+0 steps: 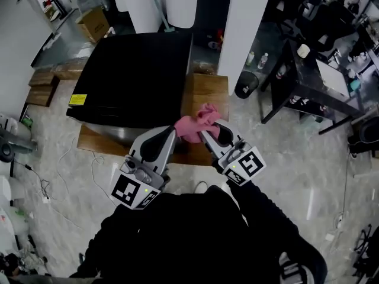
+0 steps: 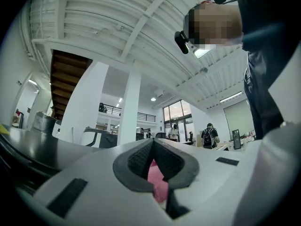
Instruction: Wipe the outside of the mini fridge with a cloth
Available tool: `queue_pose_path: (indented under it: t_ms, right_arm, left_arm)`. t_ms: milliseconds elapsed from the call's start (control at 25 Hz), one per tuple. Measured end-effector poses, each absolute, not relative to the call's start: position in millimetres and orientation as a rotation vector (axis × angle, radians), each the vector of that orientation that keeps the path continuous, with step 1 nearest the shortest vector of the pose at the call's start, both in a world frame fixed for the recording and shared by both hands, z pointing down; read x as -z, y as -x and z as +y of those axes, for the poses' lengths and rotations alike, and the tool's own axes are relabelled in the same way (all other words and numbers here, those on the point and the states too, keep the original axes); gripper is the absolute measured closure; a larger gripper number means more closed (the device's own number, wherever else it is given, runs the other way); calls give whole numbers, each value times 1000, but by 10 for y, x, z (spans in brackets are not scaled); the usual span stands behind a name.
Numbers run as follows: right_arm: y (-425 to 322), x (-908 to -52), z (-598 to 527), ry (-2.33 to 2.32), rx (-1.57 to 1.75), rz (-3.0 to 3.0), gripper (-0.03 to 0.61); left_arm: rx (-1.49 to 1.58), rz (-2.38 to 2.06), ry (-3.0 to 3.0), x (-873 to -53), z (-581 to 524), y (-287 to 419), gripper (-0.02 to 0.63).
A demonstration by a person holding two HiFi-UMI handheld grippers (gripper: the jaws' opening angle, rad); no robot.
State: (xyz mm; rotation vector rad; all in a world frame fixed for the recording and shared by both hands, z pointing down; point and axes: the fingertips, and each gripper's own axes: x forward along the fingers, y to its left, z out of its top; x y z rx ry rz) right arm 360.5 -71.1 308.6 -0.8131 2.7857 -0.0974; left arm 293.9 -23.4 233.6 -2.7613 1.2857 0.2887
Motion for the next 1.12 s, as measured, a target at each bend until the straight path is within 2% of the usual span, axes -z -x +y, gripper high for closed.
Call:
queue_pose_path:
  t_ms: [440, 680, 1120]
  right_arm:
    - [-3569, -3987, -1316, 810, 509, 2674, 482]
    - [-3460, -4108, -1676, 811, 498, 2673, 483]
    - [-3463, -4034, -2771, 869, 429, 2629, 488]
  left_arm:
    - [-44, 1468, 2775, -3127, -495, -3569, 607]
    - [20, 1505, 2772, -3418, -733, -3742, 607]
    - [27, 1526, 2786, -3384, -1286, -4041, 607]
